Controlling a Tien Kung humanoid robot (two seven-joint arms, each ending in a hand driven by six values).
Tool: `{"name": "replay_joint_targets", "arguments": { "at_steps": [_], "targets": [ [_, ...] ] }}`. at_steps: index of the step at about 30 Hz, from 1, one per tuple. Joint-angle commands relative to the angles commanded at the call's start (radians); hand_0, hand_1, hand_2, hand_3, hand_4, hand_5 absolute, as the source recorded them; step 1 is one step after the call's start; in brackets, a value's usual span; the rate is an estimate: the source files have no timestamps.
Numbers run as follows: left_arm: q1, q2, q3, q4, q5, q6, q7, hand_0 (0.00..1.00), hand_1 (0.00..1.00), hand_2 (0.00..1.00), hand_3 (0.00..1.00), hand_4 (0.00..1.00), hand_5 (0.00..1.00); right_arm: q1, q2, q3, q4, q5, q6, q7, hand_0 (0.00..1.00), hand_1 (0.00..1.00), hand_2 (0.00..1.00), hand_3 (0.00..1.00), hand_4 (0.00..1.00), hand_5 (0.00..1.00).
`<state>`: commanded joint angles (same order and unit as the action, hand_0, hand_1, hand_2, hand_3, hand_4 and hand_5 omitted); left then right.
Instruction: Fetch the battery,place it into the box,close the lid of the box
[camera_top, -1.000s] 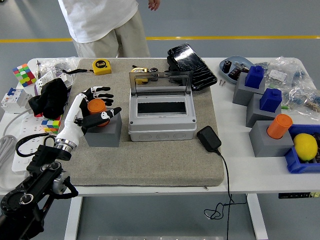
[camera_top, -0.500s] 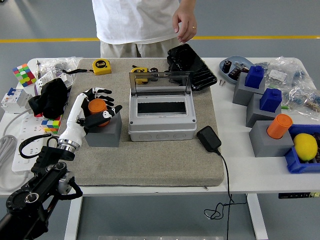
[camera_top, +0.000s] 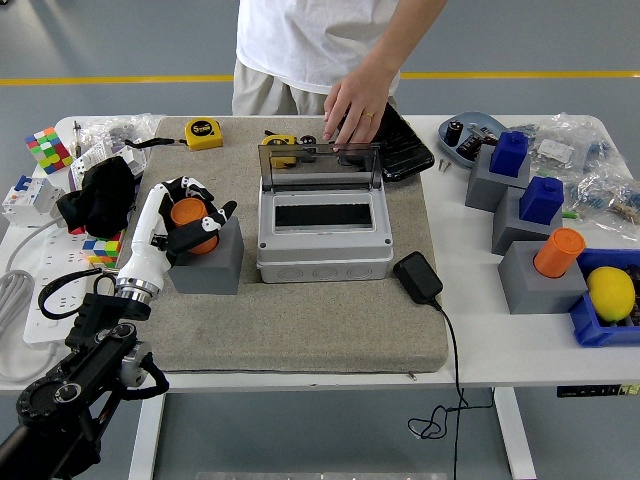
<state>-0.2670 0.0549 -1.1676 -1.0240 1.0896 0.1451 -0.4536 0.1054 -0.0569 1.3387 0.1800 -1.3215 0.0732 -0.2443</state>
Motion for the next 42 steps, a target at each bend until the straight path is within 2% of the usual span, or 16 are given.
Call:
{"name": "replay_joint_targets", "arguments": {
  "at_steps": [1,2,7,8,13,14,15,24,30,35,39,42],
  "targets": [
    [0.0,0.0,0.0,0.0,0.0,0.0,-0.001,0.23,0.163,0.174,0.217,0.724,0.002,0.0,0.0,0.001,0.0,0.0,0.0,0.0,0.612,0.659,0.683,0.59,0.989,0.558],
    [0.0,-0.001,0.0,0.001,-0.002,0.0,-0.002,0.198,0.106,0.124,0.174,0.59,0.002,0.0,0.0,0.001,0.0,-0.001,0.0,0.0,0.613,0.659,0.683,0.59,0.989,0.557],
    [-0.002,-0.003,0.001,0.002,-0.011,0.007,-0.017,0.198,0.106,0.124,0.174,0.59,0.002,-0.001,0.0,0.001,0.0,-0.002,0.0,0.002,0.613,0.659,0.683,0.59,0.989,0.557],
    [-0.003,-0.003,0.001,0.002,-0.013,0.008,-0.02,0.16,0.07,0.103,0.157,0.515,0.002,-0.001,0.0,0.001,0.0,-0.002,0.0,0.002,0.613,0.659,0.683,0.591,0.989,0.557],
    [-0.006,-0.006,0.001,0.004,-0.029,0.02,-0.042,0.16,0.07,0.103,0.157,0.515,0.002,-0.001,0.0,0.002,0.0,-0.003,0.0,0.003,0.613,0.659,0.683,0.591,0.989,0.557],
    [-0.006,-0.007,0.001,0.004,-0.032,0.021,-0.045,0.106,0.046,0.083,0.149,0.514,0.002,-0.001,0.0,0.001,0.0,-0.002,0.0,0.004,0.614,0.659,0.683,0.59,0.989,0.557],
    [-0.006,-0.007,0.002,0.005,-0.034,0.02,-0.046,0.106,0.046,0.083,0.149,0.514,0.002,-0.001,0.0,0.001,0.0,-0.002,-0.001,0.004,0.614,0.659,0.683,0.59,0.989,0.557],
    [-0.009,-0.002,0.003,-0.008,-0.023,0.02,-0.045,0.092,0.037,0.075,0.149,0.518,0.002,0.0,0.0,0.002,0.0,-0.005,-0.001,0.005,0.613,0.659,0.683,0.59,0.989,0.557],
    [-0.015,0.016,0.0,-0.069,0.057,0.016,-0.002,0.093,0.038,0.077,0.144,0.52,0.002,-0.001,0.001,0.004,0.0,-0.005,-0.001,0.006,0.613,0.659,0.682,0.59,0.99,0.556],
    [-0.04,0.042,0.023,-0.14,0.157,0.014,0.049,0.095,0.039,0.08,0.141,0.5,0.002,0.0,0.0,0.003,0.0,-0.008,-0.001,0.004,0.613,0.659,0.682,0.591,0.99,0.554],
    [-0.09,0.07,0.064,-0.184,0.282,0.007,0.122,0.103,0.044,0.082,0.144,0.512,0.002,0.003,-0.001,0.001,0.0,-0.008,0.0,0.004,0.614,0.659,0.683,0.59,0.99,0.554],
    [-0.138,0.086,0.111,-0.191,0.371,0.003,0.168,0.103,0.044,0.082,0.144,0.512,0.002,0.005,-0.002,-0.004,0.0,-0.005,0.0,0.004,0.614,0.659,0.683,0.59,0.99,0.554]
  ]
}}
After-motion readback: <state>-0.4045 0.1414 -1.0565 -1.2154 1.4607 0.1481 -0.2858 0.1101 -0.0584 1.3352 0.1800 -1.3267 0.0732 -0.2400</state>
